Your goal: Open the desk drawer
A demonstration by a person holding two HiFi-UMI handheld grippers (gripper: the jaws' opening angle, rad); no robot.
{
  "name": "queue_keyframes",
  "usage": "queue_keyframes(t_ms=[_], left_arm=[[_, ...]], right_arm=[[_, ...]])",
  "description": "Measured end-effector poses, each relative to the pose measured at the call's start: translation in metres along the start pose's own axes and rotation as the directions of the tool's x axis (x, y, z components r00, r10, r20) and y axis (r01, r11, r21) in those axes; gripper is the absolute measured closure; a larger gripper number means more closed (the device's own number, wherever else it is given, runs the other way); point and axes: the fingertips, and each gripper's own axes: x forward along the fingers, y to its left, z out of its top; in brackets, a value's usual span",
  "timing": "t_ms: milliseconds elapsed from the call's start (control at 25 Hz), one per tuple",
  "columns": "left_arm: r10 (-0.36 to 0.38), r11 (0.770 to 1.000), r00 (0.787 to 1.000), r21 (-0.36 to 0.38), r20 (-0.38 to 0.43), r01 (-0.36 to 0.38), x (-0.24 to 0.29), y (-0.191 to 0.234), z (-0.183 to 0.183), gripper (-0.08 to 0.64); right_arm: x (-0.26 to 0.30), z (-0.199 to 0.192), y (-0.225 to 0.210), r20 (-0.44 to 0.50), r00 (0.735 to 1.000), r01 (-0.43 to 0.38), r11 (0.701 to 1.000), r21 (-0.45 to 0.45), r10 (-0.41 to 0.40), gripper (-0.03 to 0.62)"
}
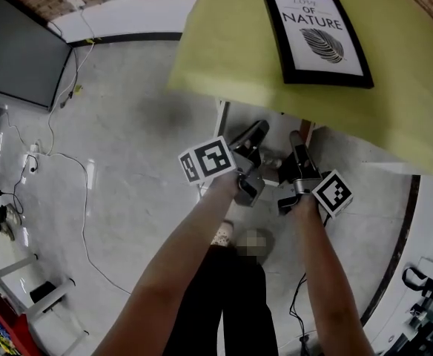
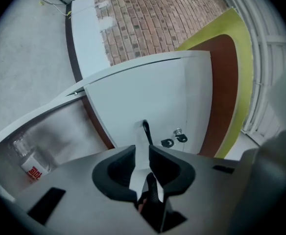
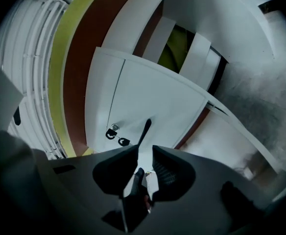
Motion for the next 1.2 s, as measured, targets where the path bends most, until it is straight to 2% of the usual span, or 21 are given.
queue_keyframes(t_ms=[40,160,280,560,720,800,1000,1080,1200], left_arm=[[0.001,1.000,1.000,0.004,0.000,-0.001,0.005,-0.002,0.003,0.466],[0.015,0.999,1.000,0.032,0.014,-0.015,0.016,-0.007,0.012,0.460],[-0.012,1.000,1.000,0.021,0.017,0.011,0.027,-0.014,0.018,0.459],[-0.015,1.000,1.000,0.003,0.016,0.015,0.043,-0.012,0.025,0.460],[-0.023,1.000,1.000,0.006,0.009,0.023,0.045,-0.008,0.026,0.460],[-0.034,0.999,0.999,0.002,0.009,0.034,0.046,-0.008,0.026,0.462],[-0.053,0.998,0.999,0.022,0.006,0.053,0.045,-0.012,0.025,0.500],[-0.053,0.998,0.999,0.039,0.008,0.052,0.045,-0.012,0.025,0.499],[-0.056,0.998,0.998,0.025,0.024,0.056,0.044,-0.012,0.025,0.500]], right_arm=[[0.006,0.002,0.002,-0.007,1.000,-0.009,1.000,0.005,0.009,0.482],[0.023,0.005,0.013,-0.027,0.998,-0.054,0.998,0.012,0.054,0.482],[0.036,0.009,0.018,-0.034,0.997,-0.063,0.998,0.010,0.063,0.482],[0.045,0.016,0.002,0.015,0.999,-0.039,0.990,0.135,0.037,0.482],[0.053,0.022,0.001,0.012,0.998,-0.061,0.987,0.146,0.060,0.482],[0.056,0.025,0.004,0.017,0.997,-0.076,0.986,0.151,0.075,0.526],[0.056,0.026,0.005,0.067,0.992,-0.124,0.964,0.237,0.111,0.550],[0.056,0.026,0.005,0.070,0.991,-0.128,0.962,0.241,0.114,0.551],[0.056,0.026,0.005,0.057,0.992,-0.121,0.963,0.240,0.110,0.552]])
